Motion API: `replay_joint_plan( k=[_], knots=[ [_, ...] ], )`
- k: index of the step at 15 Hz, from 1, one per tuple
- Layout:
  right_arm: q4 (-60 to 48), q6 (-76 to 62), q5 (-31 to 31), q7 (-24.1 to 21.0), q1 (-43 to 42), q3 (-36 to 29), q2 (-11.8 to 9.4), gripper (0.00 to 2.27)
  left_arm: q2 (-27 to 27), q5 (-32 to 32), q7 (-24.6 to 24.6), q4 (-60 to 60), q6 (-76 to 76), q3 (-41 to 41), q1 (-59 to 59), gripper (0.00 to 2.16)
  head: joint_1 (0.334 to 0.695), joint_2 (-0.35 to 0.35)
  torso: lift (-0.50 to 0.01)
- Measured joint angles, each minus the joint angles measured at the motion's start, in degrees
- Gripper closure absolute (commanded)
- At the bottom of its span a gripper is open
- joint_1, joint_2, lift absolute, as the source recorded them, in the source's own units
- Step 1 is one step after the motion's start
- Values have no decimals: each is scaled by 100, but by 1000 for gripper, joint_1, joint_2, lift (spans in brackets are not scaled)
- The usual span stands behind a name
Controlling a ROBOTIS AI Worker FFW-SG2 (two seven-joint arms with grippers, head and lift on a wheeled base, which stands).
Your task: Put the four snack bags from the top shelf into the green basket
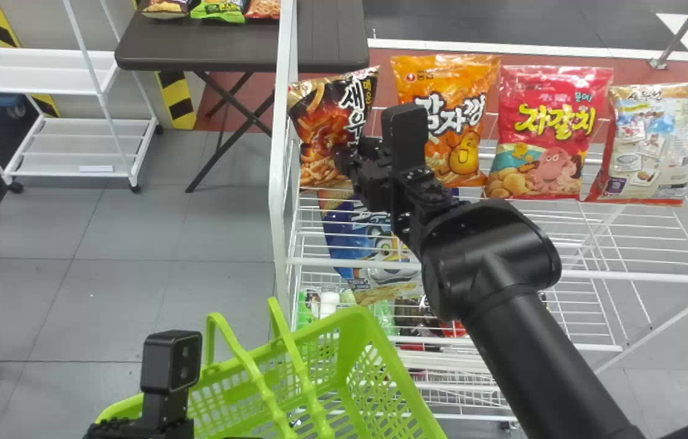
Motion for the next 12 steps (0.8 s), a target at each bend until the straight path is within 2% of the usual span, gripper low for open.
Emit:
replay_joint_plan(
  k=[5, 9, 12],
  knots=[
    [-978, -36, 160, 7, 736, -118, 0, 2246, 0, 49, 0, 3, 3, 76, 8, 2148, 695, -44, 0],
    [-2868, 198, 368, -66, 2091, -334, 0, 2250, -3, 48, 0, 88, 0, 292, -70, 2148, 695, -44, 0],
    [-4305, 929, 393, -99, 3160, -674, 0, 2250, -9, 101, 0, 176, 0, 408, -154, 2148, 695, -97, 0]
  ],
)
